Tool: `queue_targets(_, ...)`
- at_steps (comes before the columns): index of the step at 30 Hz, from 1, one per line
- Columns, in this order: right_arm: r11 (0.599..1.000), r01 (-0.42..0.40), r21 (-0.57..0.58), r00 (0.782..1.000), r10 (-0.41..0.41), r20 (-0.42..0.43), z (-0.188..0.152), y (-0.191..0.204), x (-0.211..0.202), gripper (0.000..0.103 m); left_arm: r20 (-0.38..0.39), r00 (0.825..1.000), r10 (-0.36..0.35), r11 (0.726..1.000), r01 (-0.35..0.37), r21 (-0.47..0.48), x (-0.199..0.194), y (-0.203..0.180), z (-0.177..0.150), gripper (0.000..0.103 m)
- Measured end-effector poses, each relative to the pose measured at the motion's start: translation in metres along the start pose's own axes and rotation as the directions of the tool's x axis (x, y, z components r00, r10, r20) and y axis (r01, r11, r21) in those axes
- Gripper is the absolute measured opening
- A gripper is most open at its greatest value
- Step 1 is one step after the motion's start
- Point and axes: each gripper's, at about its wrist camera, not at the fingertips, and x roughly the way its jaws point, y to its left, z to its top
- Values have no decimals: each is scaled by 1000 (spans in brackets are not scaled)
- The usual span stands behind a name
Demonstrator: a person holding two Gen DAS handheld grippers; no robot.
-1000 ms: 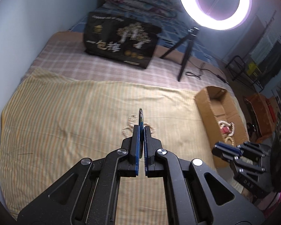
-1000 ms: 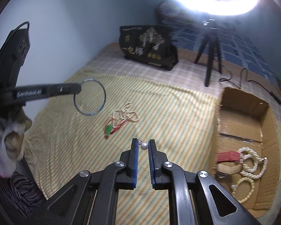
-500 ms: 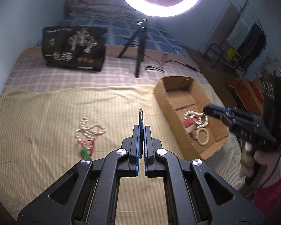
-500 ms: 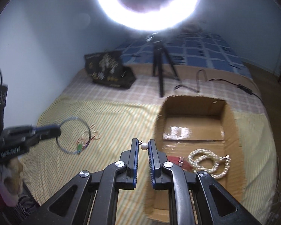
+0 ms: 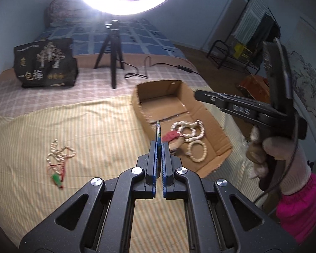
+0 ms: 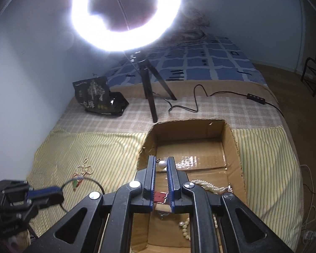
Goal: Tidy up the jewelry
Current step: 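Carry the bangle and earring over the box and open both tools to drop them, then move both open tools back over the bed to the jade pendant necklace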
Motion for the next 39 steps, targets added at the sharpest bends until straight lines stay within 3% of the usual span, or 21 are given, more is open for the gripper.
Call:
queue_targets(11,999,21,37,1000,-20,-21,6,-28,17,8,-37,998,-43,998,44,42,27,-39,-1,1)
queue_targets(25,998,28,53,999,-26,-38,3,-38,26,10,-62,997,-35,993,42,111,46,-62,-4,1)
queue_targets(27,998,25,53,999,-23,-37,3,-39,25,18,-54,998,-32,993,38,113,44,-62,-4,1)
queue_targets(29,998,29,52,999,-28,-28,3,-38,24,32,-48,999,-23,992,29,119,42,-64,-4,1)
queue_targets(31,998,32,48,999,-31,-20,4,-36,23,39,-45,999,-14,992,20,127,40,-66,-4,3)
queue_targets(32,998,33,47,999,-32,-19,5,-35,22,52,-44,999,-10,992,15,129,40,-66,-4,7)
queue_targets(33,998,39,49,999,-38,-13,5,-35,22,61,-42,999,-6,991,12,131,40,-66,-4,23)
queue_targets(34,998,47,51,999,-46,-5,5,-35,21,77,-37,999,-1,991,6,133,39,-66,-5,39)
queue_targets(35,997,49,52,999,-50,5,5,-34,20,86,-30,1000,4,991,0,135,38,-65,-5,43)
queue_targets(38,997,59,54,998,-61,25,7,-33,17,94,-22,1000,23,990,-19,143,37,-64,-5,46)
queue_targets(39,996,68,55,997,-70,26,8,-33,17,97,-25,999,26,990,-22,142,37,-64,-5,52)
